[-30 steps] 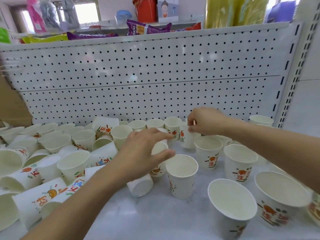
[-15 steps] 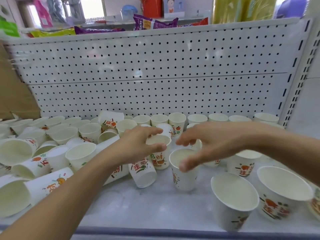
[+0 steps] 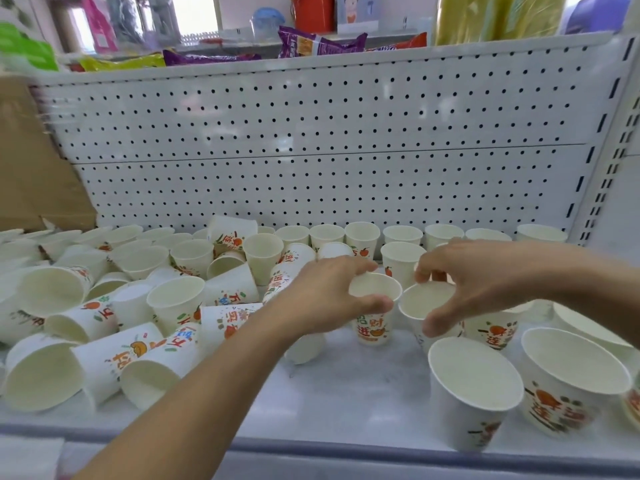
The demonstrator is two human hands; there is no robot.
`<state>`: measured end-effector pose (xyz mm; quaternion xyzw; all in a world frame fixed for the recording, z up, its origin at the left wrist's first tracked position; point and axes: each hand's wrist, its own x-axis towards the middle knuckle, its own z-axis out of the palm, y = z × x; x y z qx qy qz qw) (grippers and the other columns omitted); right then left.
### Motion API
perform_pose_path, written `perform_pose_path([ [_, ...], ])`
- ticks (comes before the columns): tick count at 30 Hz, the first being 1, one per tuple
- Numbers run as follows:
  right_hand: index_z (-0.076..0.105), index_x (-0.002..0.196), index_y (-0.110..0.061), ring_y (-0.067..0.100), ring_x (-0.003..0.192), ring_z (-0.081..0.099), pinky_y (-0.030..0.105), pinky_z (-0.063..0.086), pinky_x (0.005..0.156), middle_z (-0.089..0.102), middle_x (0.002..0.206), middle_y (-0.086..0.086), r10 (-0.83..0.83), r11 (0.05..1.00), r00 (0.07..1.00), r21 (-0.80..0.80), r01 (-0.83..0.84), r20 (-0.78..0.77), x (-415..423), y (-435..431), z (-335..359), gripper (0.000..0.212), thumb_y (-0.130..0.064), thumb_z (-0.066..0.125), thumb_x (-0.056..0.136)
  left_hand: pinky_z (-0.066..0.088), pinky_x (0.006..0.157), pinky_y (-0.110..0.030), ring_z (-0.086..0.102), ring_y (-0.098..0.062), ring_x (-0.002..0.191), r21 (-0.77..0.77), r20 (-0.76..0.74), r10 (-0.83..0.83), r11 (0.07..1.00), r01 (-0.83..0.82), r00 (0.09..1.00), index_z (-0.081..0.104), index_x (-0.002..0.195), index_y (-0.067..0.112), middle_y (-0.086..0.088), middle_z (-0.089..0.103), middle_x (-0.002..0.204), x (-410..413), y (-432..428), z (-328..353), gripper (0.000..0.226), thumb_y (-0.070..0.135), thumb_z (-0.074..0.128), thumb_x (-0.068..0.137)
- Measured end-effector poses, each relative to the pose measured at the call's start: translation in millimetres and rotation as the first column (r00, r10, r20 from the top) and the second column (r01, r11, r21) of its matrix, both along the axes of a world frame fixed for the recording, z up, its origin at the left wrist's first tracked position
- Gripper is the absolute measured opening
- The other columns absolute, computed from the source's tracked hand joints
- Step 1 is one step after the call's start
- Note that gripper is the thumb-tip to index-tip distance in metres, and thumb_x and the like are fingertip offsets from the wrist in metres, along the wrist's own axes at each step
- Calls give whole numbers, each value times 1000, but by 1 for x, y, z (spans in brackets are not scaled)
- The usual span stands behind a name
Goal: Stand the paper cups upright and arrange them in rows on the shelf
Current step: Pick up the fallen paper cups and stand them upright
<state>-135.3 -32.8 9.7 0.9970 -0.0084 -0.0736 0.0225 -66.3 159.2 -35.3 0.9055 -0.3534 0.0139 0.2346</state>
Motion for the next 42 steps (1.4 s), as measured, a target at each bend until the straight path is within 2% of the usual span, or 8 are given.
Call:
perform_pose_path([
  [4, 48, 124, -41, 6, 106, 45, 32, 43, 93, 49, 113, -19, 59, 991, 996, 116, -67, 74, 5, 3, 8, 68, -76, 59, 67, 37, 100, -28, 45, -2, 121, -267, -14, 168, 949, -166, 986, 44, 140, 35, 15, 48, 138, -4, 46, 7, 56, 54, 55, 87],
  [11, 66, 104, -35, -2, 96, 54, 27, 47, 87, 62, 100, -20, 345, 900, 934, 249, -358, 96, 28, 32, -8, 29, -51, 67, 80, 33, 98, -32, 50, -8, 117, 113, 170, 285, 945, -306, 943, 47, 135, 38, 18, 56, 129, -5, 87, -20, 70, 72, 44, 74],
  [17, 73, 79, -25, 10, 71, 62, 39, 55, 72, 67, 73, -11, 398, 896, 916, 199, -398, 39, 36, 34, -14, 11, -35, 69, 83, 30, 101, -31, 47, 6, 95, -72, 131, 264, 964, -256, 956, 56, 121, 41, 26, 55, 93, -21, 73, -21, 39, 43, 67, 84],
  [25, 70, 70, -16, 10, 54, 46, 31, 39, 56, 65, 67, 1, 370, 911, 929, 189, -367, 18, 35, 19, -3, 48, -62, 59, 81, 41, 97, -31, 58, 2, 91, -224, 2, 175, 960, -170, 985, 65, 105, 41, 22, 66, 86, -31, 52, -26, 23, 33, 68, 84],
  [30, 73, 94, -29, -1, 78, 62, 27, 54, 75, 68, 85, -17, 378, 872, 909, 263, -413, 172, 37, 33, 11, 35, -59, 60, 81, 46, 91, -27, 55, 0, 100, -156, 18, 255, 956, -249, 967, 59, 123, 31, 15, 60, 112, 1, 75, -8, 35, 38, 62, 89],
  [34, 56, 124, -30, 7, 98, 56, 34, 50, 87, 62, 105, -16, 457, 885, 888, 66, -460, 58, 39, 62, -2, 67, -76, 53, 74, 50, 87, -38, 61, -11, 93, 108, -123, 272, 960, -259, 955, 68, 104, 29, 10, 68, 99, 25, 78, -5, 30, 50, 53, 90],
  [38, 53, 118, -27, 17, 93, 53, 37, 49, 80, 57, 93, -7, 413, 906, 909, -133, -402, 65, 36, 85, -17, 78, -83, 54, 64, 40, 64, -23, 57, -3, 70, 8, -244, 190, 981, -194, 951, 74, 90, 27, 13, 67, 75, 28, 74, -7, 14, 36, 63, 89],
  [42, 45, 124, -28, 19, 96, 47, 36, 45, 82, 54, 100, -2, 348, 920, 934, -222, -324, 79, 32, 96, -20, 80, -80, 59, 64, 41, 61, -21, 58, -1, 66, -62, -245, 93, 992, -111, 965, 73, 81, 28, 12, 69, 75, 31, 78, -7, 11, 32, 65, 89],
])
